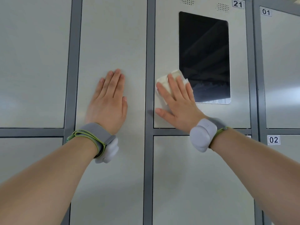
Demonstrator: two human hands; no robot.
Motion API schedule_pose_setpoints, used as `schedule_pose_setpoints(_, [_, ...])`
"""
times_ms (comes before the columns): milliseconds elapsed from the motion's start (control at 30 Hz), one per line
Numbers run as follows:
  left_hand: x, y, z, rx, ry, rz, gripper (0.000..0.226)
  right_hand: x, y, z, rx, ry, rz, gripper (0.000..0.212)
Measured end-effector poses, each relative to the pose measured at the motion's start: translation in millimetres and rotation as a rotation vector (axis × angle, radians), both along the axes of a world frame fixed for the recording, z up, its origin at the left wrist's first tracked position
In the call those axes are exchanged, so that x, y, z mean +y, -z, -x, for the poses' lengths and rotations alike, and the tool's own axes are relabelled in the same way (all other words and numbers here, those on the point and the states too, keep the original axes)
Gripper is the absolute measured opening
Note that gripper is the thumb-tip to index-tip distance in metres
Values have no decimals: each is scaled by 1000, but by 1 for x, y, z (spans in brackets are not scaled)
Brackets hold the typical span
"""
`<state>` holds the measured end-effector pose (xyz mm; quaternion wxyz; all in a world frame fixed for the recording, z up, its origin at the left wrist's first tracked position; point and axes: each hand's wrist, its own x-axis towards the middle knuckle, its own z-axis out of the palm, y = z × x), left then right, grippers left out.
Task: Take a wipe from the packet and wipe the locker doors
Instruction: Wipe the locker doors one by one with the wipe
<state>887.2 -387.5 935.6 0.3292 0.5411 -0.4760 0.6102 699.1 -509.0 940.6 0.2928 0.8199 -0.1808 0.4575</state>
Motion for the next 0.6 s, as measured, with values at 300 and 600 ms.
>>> schedule_pose_setpoints(300, [-1, 1, 1, 17, -10, 2, 57, -9, -6, 13, -3, -17, -49, 86])
schedule_pose_setpoints(600, [-1, 0, 3, 40, -2, -3, 59, -13, 27, 15, 8, -2, -19, 84])
